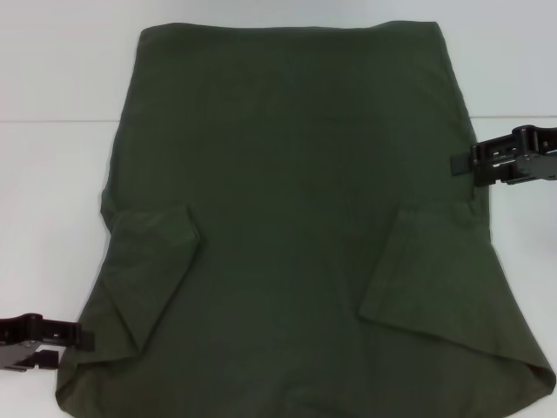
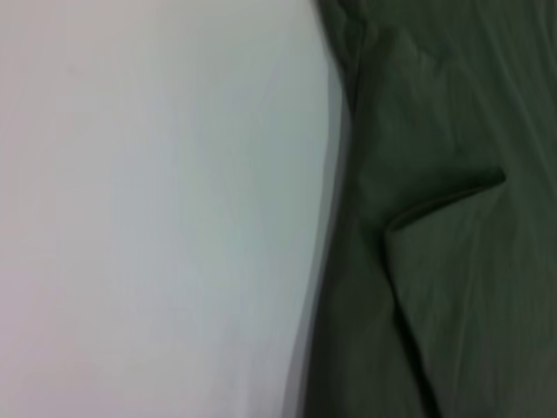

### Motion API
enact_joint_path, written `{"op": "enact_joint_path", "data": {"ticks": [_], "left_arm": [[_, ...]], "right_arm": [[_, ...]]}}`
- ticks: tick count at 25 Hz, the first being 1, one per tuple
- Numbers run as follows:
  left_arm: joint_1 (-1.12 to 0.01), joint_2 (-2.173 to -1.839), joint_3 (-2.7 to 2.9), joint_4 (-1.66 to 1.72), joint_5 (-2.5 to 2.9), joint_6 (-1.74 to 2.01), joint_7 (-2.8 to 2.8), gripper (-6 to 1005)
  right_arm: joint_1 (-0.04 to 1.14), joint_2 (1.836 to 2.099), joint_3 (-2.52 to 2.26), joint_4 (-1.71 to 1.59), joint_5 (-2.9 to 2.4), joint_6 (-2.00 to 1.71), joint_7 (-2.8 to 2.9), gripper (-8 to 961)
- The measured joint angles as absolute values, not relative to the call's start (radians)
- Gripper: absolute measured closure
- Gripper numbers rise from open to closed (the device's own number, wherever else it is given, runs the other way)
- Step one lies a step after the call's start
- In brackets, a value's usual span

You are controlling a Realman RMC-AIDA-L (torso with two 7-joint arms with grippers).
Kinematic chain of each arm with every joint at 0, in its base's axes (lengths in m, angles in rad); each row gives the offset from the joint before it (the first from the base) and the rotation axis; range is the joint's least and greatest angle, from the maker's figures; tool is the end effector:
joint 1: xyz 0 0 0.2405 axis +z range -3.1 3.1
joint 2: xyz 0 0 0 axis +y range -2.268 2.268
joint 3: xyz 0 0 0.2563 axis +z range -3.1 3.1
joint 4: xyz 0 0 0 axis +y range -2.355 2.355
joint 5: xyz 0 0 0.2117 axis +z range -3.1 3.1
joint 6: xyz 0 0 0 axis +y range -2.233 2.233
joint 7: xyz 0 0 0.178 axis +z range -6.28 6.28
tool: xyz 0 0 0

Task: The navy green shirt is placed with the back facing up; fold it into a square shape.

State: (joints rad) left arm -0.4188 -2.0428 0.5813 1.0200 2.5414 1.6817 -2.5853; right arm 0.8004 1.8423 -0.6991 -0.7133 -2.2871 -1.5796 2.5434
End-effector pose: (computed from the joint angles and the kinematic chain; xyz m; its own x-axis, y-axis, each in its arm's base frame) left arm -0.3456 0.2976 0.0378 -0.0321 0.9632 0.2669 0.9899 0.0675 -0.1244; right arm 0.2243 0.4241 0.0616 0.2900 -0.9067 -0.3064 -0.9551 -0.2946 -0.0323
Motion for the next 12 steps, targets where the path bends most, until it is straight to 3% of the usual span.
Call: {"op": "enact_joint_path", "data": {"ticks": [12], "left_arm": [[-0.420, -2.047, 0.599, 1.012, 2.560, 1.668, -2.589, 266]], "right_arm": [[0.801, 1.841, -0.698, -0.713, -2.287, -1.581, 2.545, 309]]}}
